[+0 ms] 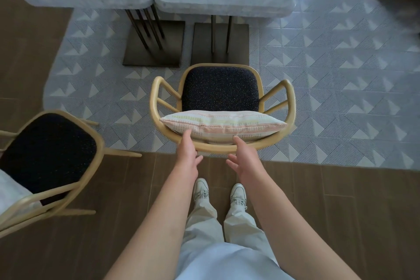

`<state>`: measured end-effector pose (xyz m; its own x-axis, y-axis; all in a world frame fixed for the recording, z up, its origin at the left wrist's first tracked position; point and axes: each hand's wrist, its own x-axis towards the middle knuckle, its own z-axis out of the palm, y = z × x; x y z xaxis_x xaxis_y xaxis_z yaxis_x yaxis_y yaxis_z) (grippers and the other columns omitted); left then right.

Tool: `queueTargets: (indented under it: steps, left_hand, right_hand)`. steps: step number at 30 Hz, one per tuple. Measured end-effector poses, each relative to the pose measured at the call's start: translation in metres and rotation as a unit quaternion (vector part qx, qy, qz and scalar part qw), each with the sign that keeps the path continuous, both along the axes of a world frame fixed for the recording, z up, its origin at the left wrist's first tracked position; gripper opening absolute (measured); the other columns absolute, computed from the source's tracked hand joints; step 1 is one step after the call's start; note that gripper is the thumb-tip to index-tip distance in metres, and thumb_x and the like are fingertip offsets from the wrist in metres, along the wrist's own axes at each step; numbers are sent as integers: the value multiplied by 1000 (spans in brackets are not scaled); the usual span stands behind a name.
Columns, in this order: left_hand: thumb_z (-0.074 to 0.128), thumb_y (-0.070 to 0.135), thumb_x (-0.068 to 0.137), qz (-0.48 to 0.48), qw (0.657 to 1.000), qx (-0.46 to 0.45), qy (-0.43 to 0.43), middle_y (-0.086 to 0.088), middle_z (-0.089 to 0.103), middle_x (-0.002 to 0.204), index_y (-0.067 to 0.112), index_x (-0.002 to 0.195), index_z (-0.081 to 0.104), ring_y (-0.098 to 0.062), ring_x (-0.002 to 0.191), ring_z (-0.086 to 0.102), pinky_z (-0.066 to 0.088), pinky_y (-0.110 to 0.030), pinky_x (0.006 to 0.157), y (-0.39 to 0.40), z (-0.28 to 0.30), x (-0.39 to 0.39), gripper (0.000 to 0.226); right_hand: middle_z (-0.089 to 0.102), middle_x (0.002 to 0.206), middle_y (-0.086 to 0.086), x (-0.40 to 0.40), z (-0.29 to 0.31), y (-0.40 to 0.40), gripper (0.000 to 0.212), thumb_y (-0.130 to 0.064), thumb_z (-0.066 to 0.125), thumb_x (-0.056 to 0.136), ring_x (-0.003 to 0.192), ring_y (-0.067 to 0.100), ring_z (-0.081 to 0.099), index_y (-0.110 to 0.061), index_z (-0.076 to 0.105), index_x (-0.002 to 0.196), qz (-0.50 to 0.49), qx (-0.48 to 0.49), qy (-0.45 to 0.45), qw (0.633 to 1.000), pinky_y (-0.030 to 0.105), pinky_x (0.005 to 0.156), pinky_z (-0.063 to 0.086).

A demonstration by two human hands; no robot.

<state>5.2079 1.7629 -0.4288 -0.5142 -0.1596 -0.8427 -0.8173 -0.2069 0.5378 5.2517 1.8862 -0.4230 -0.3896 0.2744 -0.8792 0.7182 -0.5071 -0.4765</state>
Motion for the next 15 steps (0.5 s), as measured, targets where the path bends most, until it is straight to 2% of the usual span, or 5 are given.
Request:
queueTargets:
  steps: [5, 6, 8, 10, 15]
  left_hand:
    - [38, 45, 106, -12, 997, -4, 76, -4, 55, 135, 17, 150, 42, -17, 118, 50, 41, -38, 101, 8, 33, 1, 52]
    - [37, 45, 106, -17, 996, 1, 91, -1, 57, 129, 17, 147, 45, -17, 121, 50, 41, -36, 100, 9, 40, 0, 50]
    - [35, 49, 105, -28, 993, 3, 114, -4, 56, 138, 15, 144, 48, -21, 135, 47, 39, -41, 109, 12, 55, -4, 53]
    - [33, 53, 104, -43, 989, 6, 143, -7, 46, 153, 19, 147, 50, -24, 142, 42, 33, -45, 118, 13, 68, -7, 57]
    - [25, 60, 104, -52, 974, 25, 219, -4, 46, 155, 26, 146, 52, -20, 142, 44, 32, -46, 116, 18, 115, -13, 60]
  right_hand:
    - [54, 130, 4, -10, 20, 6, 46, -40, 49, 102, 119, 22, 53, -17, 45, 142, 43, 16, 47, 998, 39, 101, 50]
    - [53, 133, 4, -12, 26, 8, 38, -40, 47, 103, 118, 21, 53, -21, 49, 135, 57, 26, 68, 996, 40, 102, 49]
    - [54, 135, 2, -17, 38, 11, 25, -40, 43, 104, 114, 19, 52, -28, 51, 124, 78, 49, 108, 990, 43, 107, 45]
    - [55, 134, -3, -19, 55, 15, 30, -45, 41, 104, 117, 15, 52, -31, 51, 128, 89, 60, 146, 983, 41, 110, 42]
    - [54, 144, -1, -31, 106, 25, 49, -44, 44, 103, 131, 15, 48, -18, 50, 145, 74, 24, 223, 972, 42, 114, 39]
